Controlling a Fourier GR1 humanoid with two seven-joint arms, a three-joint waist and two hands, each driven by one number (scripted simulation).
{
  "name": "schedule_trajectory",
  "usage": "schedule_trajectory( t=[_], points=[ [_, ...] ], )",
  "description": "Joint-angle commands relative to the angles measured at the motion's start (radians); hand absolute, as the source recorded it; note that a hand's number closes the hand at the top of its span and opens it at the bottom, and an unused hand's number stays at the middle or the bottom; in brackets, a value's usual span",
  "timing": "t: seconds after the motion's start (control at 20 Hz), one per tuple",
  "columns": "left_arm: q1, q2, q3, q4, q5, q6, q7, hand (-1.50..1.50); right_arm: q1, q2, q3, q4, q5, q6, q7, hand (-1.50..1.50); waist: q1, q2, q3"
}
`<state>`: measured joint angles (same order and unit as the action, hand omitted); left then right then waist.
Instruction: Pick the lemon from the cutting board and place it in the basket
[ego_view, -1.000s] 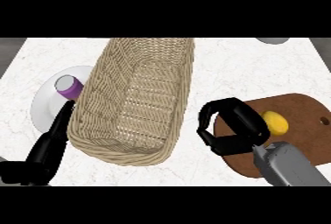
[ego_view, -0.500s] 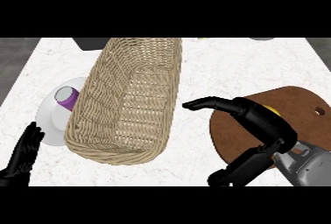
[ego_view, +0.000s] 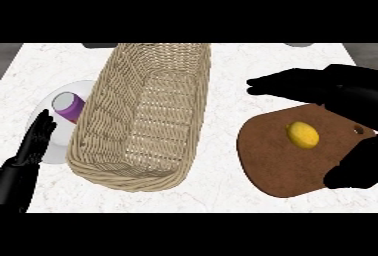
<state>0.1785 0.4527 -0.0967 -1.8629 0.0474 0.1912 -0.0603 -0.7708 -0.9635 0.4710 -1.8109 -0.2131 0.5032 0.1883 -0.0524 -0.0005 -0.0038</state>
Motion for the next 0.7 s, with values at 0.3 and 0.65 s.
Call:
schedule_trajectory(
  t=[0.3,0.65],
  points=[
    [-0.309,0.003,-0.018,0.208,-0.027,-0.067,0.061,0.00,-0.203,-0.133,0.036,0.127,-0.041,0.496,0.053,-1.50,0.047,0.006,0.002],
    [-0.331,0.003,0.045,0.347,0.024,-0.163,-0.016,0.00,-0.152,-0.051,0.013,0.222,0.188,0.564,-0.045,-1.50,0.059,0.005,0.003]
  ],
)
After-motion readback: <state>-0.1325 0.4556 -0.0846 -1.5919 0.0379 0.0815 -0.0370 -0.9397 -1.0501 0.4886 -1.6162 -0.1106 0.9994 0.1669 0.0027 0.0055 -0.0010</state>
